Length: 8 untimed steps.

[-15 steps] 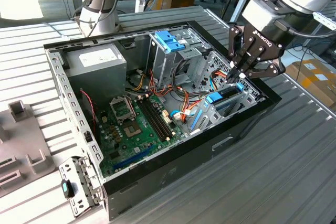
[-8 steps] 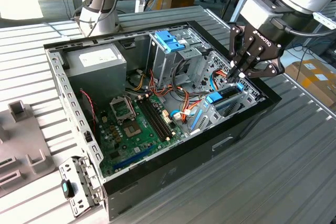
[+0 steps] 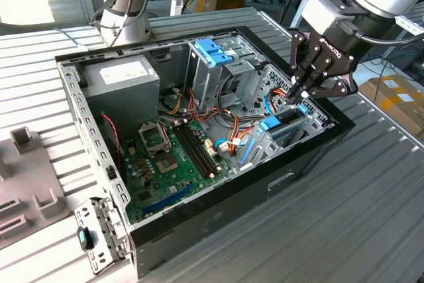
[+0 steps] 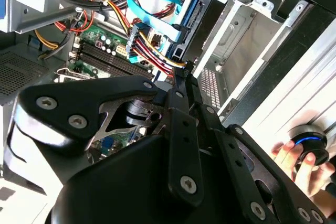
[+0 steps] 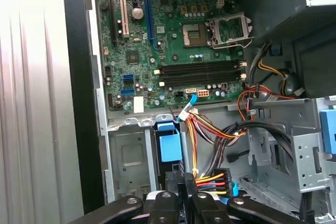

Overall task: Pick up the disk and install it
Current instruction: 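Insert the first disk wire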

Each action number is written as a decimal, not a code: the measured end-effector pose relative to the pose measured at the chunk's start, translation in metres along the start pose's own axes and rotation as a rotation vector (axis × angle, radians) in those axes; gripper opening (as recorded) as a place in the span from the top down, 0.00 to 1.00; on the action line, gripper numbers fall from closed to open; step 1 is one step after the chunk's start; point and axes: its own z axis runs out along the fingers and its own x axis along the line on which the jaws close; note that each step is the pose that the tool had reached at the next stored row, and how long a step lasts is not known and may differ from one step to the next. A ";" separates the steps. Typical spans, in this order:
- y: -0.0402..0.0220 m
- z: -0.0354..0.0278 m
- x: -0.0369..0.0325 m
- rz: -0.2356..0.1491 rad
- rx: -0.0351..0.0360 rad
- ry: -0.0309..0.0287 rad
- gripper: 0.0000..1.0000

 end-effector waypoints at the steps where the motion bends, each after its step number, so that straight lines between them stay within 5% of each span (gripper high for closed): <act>1: 0.0000 0.0000 0.0000 0.017 0.0014 -0.0011 0.83; 8: -0.0006 0.0005 0.0000 0.108 0.0096 -0.0070 0.83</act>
